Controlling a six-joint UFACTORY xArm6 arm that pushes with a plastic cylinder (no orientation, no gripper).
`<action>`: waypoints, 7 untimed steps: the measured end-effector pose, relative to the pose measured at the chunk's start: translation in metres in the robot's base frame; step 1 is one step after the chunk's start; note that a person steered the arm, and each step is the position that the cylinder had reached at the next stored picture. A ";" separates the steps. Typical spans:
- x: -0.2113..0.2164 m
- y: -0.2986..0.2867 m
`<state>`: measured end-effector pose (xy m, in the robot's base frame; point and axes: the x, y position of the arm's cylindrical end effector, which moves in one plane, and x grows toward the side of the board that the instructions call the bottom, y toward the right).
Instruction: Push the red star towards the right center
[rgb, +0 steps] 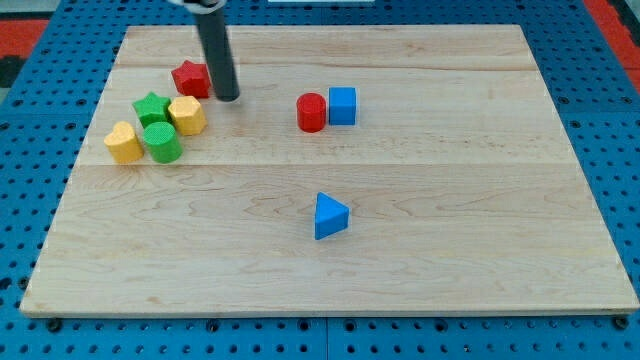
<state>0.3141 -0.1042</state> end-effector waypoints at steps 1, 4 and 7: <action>-0.058 0.022; -0.013 -0.049; 0.000 0.032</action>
<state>0.3145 -0.0725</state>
